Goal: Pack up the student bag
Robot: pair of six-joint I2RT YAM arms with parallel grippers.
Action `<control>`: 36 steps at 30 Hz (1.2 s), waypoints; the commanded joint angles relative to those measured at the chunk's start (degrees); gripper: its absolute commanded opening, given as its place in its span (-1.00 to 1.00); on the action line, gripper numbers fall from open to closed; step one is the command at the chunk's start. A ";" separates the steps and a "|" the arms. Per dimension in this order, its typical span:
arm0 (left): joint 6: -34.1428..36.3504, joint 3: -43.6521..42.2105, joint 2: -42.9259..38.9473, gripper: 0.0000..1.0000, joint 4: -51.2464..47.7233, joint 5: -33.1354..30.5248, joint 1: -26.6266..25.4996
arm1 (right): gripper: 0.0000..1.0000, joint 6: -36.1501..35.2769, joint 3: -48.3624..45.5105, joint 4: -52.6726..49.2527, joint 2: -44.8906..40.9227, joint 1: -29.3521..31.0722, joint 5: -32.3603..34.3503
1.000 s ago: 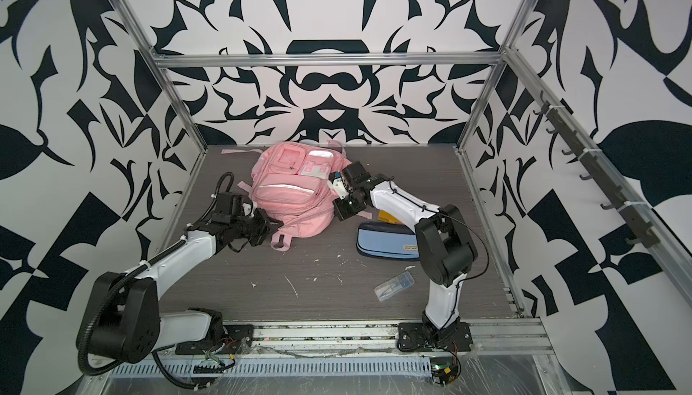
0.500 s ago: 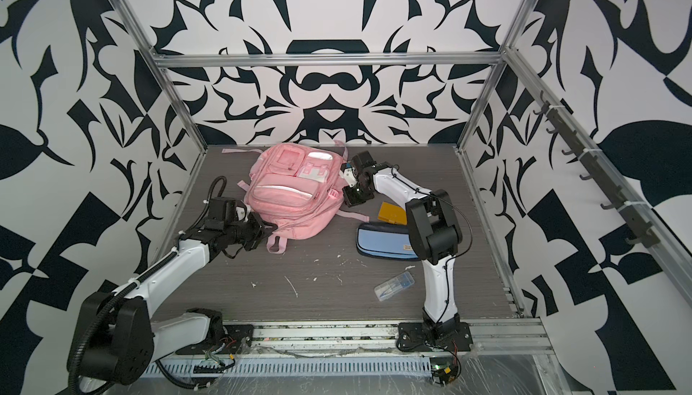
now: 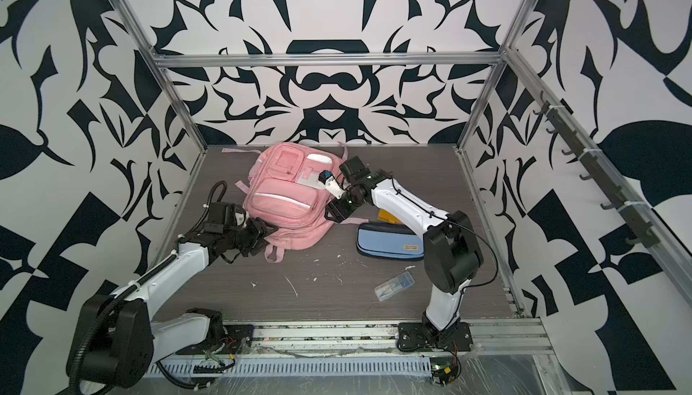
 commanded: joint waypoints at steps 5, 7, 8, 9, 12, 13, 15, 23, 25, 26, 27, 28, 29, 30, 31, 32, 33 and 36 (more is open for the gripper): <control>16.38 9.51 -1.73 0.58 -17.34 -1.12 3.93 | 0.35 -11.78 8.04 -0.73 5.35 -1.49 2.82; 20.68 12.46 -0.23 0.57 -18.76 2.00 6.50 | 0.35 -14.41 12.92 -2.62 9.71 -2.47 1.05; 22.37 13.75 0.75 0.57 -19.64 3.09 7.61 | 0.34 -15.39 15.15 -4.10 11.76 -2.69 0.68; 24.13 16.14 2.09 0.58 -21.08 3.72 8.73 | 0.34 -16.56 17.74 -5.64 13.79 -2.85 0.41; 27.60 21.28 6.87 0.58 -24.48 4.53 10.80 | 0.32 -17.22 20.80 -5.72 16.95 -3.75 -0.49; 27.87 22.56 8.10 0.58 -24.79 4.79 11.28 | 0.31 -17.30 21.38 -5.66 17.96 -3.89 -0.45; 27.36 24.08 9.51 0.58 -23.92 5.62 11.60 | 0.27 -17.77 22.41 -5.47 19.64 -4.11 0.02; 25.43 26.82 13.43 0.57 -21.97 8.35 11.71 | 0.24 -18.71 24.71 -4.54 23.81 -5.24 -2.82; 25.47 27.41 14.03 0.56 -22.28 8.54 11.74 | 0.24 -18.57 24.19 -4.24 24.39 -5.24 -4.37; 25.47 27.79 14.13 0.56 -22.47 8.47 11.73 | 0.24 -18.45 23.98 -4.23 24.77 -5.24 -5.35; 25.49 28.01 14.34 0.56 -22.54 8.40 11.84 | 0.23 -18.37 23.89 -4.51 25.16 -5.27 -5.86; 25.35 28.24 14.54 0.56 -22.54 8.36 11.95 | 0.22 -18.45 23.64 -4.43 25.48 -5.25 -6.25; 25.25 28.47 14.83 0.56 -22.47 8.53 12.04 | 0.22 -18.15 23.19 -3.69 25.67 -5.24 -6.42; 25.20 28.69 15.17 0.56 -22.42 8.61 12.06 | 0.21 -17.76 22.76 -2.63 25.85 -5.22 -7.03; 25.13 28.82 15.58 0.56 -22.40 8.66 12.15 | 0.19 -17.57 22.64 -2.00 26.14 -5.22 -7.41; 24.98 28.95 16.00 0.56 -22.36 8.81 12.24 | 0.15 -17.49 22.83 -2.03 26.52 -5.25 -7.63; 24.80 29.04 16.39 0.56 -22.37 9.03 12.31 | 0.12 -17.44 23.20 -2.41 26.88 -5.23 -7.70; 24.08 29.09 16.87 0.55 -21.90 9.03 12.37 | 0.02 -17.49 23.52 -2.76 27.26 -5.15 -8.05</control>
